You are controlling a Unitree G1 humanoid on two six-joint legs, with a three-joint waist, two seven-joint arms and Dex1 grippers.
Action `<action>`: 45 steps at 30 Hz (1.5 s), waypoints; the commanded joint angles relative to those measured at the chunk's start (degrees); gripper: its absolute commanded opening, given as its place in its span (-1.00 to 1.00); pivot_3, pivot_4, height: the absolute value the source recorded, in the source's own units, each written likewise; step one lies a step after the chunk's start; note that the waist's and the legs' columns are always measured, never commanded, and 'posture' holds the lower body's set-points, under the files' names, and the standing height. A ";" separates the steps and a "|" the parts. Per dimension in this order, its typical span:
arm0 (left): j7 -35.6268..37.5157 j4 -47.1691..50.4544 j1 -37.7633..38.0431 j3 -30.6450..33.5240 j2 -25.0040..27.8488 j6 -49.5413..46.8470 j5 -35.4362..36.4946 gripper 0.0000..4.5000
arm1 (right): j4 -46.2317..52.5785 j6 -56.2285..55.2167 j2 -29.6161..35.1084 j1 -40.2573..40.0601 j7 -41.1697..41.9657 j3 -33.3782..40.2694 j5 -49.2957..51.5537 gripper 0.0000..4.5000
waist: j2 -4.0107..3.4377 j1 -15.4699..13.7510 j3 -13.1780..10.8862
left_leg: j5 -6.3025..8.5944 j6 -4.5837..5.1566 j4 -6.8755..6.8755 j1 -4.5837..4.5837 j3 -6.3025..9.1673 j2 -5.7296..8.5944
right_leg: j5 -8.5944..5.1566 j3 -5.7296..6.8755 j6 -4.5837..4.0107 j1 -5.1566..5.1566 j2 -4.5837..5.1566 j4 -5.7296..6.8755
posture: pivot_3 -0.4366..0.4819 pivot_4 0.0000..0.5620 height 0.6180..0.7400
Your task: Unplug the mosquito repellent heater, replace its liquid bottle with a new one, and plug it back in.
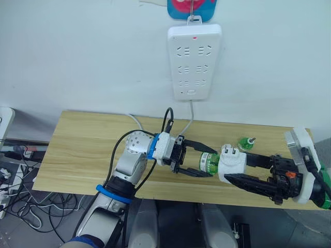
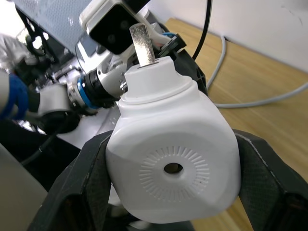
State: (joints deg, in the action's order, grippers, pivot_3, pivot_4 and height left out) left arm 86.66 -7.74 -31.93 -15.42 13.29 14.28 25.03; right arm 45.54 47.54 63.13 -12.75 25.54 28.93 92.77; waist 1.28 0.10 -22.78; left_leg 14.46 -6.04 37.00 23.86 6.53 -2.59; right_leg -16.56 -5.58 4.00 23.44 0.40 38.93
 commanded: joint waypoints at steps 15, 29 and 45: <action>-1.95 -3.69 -2.03 -0.23 -1.25 7.93 -3.39 0.01 | 1.25 -6.40 3.48 -5.46 -13.99 -4.60 20.23 0.39 | 0.00 0.02 0.00 | -0.01 0.01 0.01 -0.01 0.01 0.00 | 0.00 0.01 0.00 -0.01 0.00 0.00 | 0.06 0.42 1.00; -3.24 -3.82 -4.15 -0.62 1.79 7.84 -7.11 0.99 | -0.42 -6.84 4.18 -7.82 -15.74 -4.41 20.23 0.39 | 0.00 0.00 0.00 | -0.01 0.01 0.00 -0.01 0.03 0.00 | 0.00 0.02 0.00 -0.01 0.00 -0.01 | 0.09 0.39 1.00; -13.50 5.53 -4.81 -8.12 7.19 1.42 -23.69 0.99 | -0.29 -12.88 5.56 -3.45 -41.35 -12.26 20.23 0.39 | 0.02 0.01 0.02 | -0.08 -0.12 0.00 0.02 0.04 0.00 | 0.00 0.01 0.00 0.00 0.01 -0.02 | 0.09 0.34 1.00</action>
State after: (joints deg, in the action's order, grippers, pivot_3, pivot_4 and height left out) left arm 74.95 -4.40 -36.43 -22.35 20.96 16.14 2.60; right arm 42.71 36.66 68.96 -16.53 -13.19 16.82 111.62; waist 1.30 0.11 -22.76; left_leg 14.38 -6.15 37.00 23.87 6.57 -2.59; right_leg -16.57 -5.57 4.00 23.44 0.41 38.91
